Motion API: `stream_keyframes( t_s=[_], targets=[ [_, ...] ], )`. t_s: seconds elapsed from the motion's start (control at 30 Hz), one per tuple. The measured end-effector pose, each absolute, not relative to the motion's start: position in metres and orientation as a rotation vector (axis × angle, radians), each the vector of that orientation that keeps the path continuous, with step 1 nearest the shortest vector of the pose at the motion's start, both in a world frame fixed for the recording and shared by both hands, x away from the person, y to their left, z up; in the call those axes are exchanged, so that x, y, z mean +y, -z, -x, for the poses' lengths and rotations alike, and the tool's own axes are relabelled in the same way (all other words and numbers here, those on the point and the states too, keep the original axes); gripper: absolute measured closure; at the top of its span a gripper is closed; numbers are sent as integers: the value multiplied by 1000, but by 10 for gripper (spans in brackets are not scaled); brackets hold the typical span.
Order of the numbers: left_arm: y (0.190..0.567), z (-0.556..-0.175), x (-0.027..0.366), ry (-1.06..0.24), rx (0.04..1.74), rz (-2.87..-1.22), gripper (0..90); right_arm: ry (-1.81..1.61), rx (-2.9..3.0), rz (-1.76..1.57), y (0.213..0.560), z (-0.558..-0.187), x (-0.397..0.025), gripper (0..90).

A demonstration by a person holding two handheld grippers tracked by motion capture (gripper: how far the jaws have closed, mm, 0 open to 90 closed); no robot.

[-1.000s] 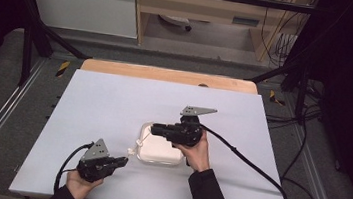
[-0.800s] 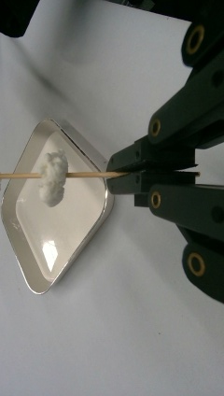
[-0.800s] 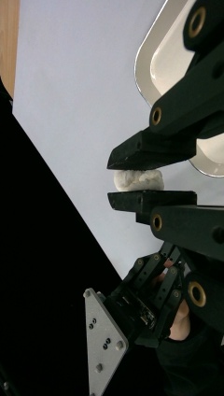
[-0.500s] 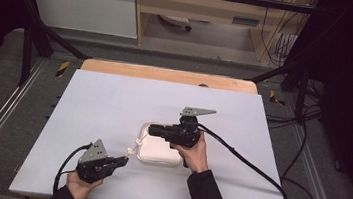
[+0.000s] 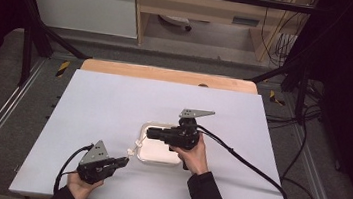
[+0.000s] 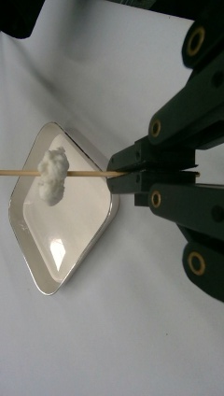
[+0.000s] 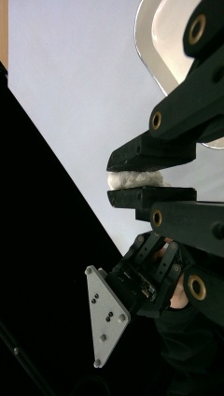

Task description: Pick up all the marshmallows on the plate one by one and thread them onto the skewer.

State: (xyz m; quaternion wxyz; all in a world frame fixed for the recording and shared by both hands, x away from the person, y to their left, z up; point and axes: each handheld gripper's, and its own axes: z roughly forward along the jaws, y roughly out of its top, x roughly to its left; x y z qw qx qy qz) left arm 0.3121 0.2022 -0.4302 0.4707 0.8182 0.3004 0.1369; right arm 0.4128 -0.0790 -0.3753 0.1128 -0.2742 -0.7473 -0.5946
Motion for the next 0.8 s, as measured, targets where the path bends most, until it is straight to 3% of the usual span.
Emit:
stream_keyframes(
  t_s=[0.8],
  targets=[
    [431,-312,199,-339,746,-2036,890,1721,-2225,778,383,-408,-74,817]
  ],
)
